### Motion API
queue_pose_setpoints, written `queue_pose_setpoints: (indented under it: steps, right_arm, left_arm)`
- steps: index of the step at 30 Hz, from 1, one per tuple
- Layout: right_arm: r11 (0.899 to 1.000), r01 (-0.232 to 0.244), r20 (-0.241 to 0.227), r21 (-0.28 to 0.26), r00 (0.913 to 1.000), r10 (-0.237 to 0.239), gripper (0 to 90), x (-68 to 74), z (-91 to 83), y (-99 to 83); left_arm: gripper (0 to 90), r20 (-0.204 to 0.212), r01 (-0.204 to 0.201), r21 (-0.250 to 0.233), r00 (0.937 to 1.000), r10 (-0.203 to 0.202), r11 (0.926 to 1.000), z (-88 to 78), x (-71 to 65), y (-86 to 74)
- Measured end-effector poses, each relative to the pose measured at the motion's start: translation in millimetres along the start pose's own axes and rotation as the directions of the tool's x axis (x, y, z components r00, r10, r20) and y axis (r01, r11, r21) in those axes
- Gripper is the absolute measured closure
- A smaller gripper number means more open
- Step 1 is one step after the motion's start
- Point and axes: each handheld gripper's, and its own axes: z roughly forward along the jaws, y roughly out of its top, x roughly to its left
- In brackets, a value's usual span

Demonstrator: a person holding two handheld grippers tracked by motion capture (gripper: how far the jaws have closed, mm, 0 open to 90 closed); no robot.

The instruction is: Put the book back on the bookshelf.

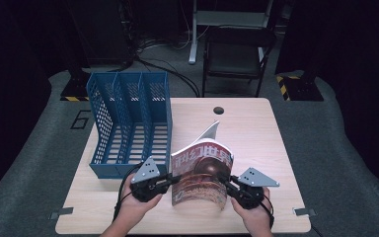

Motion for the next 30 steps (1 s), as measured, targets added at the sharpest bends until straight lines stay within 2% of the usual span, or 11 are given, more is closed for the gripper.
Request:
queue_pose_setpoints:
  steps: [5,10,17,21,22,23,29,30]
  right_arm:
    - [1.0,-0.018,-0.011,0.003,0.9998,0.018,74.7,-1.9,-3.3,-3.5]
    - [1.0,-0.011,-0.016,0.001,0.9998,0.011,72.6,1.8,-5.8,-4.9]
    - [1.0,-0.01,-0.031,0.002,0.9995,0.01,68.0,1.4,-10.1,-9.3]
    - [1.0,-0.006,-0.028,0.005,0.9996,0.007,66.9,1.9,-14.7,-11.8]
    - [1.0,-0.001,-0.029,-0.003,0.9996,0.001,66.7,1.3,-15.2,-12.5]
    - [1.0,-0.016,-0.03,0.007,0.9994,0.016,66.5,1.9,-16.9,-13.2]
    - [0.999,-0.035,-0.041,0.0,0.9985,0.035,67.8,-0.8,-19.9,-15.6]
    - [0.999,-0.044,-0.042,0.0,0.9981,0.044,69.4,-0.9,-21.1,-15.6]
  left_arm:
    - [83.5,0.019,0.023,0.007,0.9996,-0.023,0.9997,-5.0,-0.2,-3.2]
    - [83.0,0.012,-0.004,0.023,0.9999,0.003,0.9997,-9.2,-3.3,-5.4]
    - [82.2,0.025,-0.004,0.047,0.9997,0.002,0.9989,-12.5,-8.6,-6.4]
    - [82.0,0.027,-0.002,0.059,0.9996,0.001,0.9983,-13.9,-11.8,-6.6]
    - [81.8,0.03,-0.015,0.065,0.9995,0.013,0.9978,-14.7,-11.4,-6.3]
    - [81.6,0.028,-0.001,0.059,0.9996,0.0,0.9982,-14.5,-12.9,-6.9]
    - [79.9,0.041,0.0,0.075,0.9992,-0.003,0.9972,-14.8,-11.4,-3.8]
    - [78.2,0.05,0.013,0.074,0.9986,-0.017,0.9972,-14.4,-11.7,-2.7]
